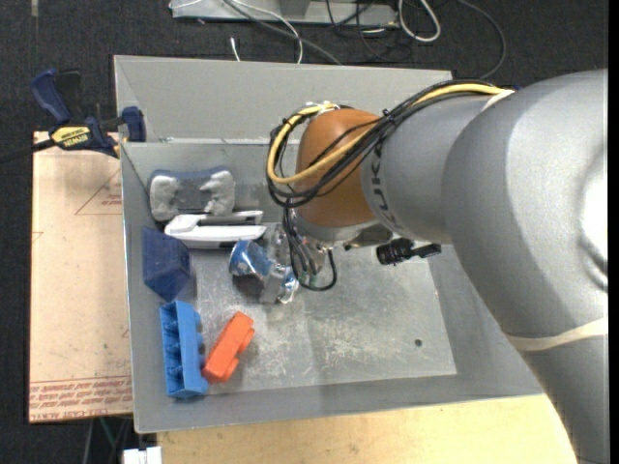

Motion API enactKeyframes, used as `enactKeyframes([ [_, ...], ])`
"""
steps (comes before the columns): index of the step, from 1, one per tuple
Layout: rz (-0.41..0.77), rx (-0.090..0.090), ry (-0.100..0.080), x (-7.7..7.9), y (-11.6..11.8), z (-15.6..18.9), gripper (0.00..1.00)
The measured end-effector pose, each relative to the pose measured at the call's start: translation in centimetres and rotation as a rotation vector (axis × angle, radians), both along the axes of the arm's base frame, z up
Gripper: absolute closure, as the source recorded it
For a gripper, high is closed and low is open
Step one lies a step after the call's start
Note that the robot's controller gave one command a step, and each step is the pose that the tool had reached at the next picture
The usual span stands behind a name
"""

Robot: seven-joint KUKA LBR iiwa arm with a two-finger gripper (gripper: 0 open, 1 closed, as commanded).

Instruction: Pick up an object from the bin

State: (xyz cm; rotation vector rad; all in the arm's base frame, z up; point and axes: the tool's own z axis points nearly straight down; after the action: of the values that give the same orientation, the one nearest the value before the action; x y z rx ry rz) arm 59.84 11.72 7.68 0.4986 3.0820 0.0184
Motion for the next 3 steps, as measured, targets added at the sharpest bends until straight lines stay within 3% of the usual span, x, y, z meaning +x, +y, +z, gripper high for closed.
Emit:
enactKeyframes([
  [2, 0.001, 0.0, 0.0, 0.1, 0.0, 0.5, 1.0],
  [3, 0.0, 0.001, -0.001, 0.0, 0.0, 4.4, 1.0],
])
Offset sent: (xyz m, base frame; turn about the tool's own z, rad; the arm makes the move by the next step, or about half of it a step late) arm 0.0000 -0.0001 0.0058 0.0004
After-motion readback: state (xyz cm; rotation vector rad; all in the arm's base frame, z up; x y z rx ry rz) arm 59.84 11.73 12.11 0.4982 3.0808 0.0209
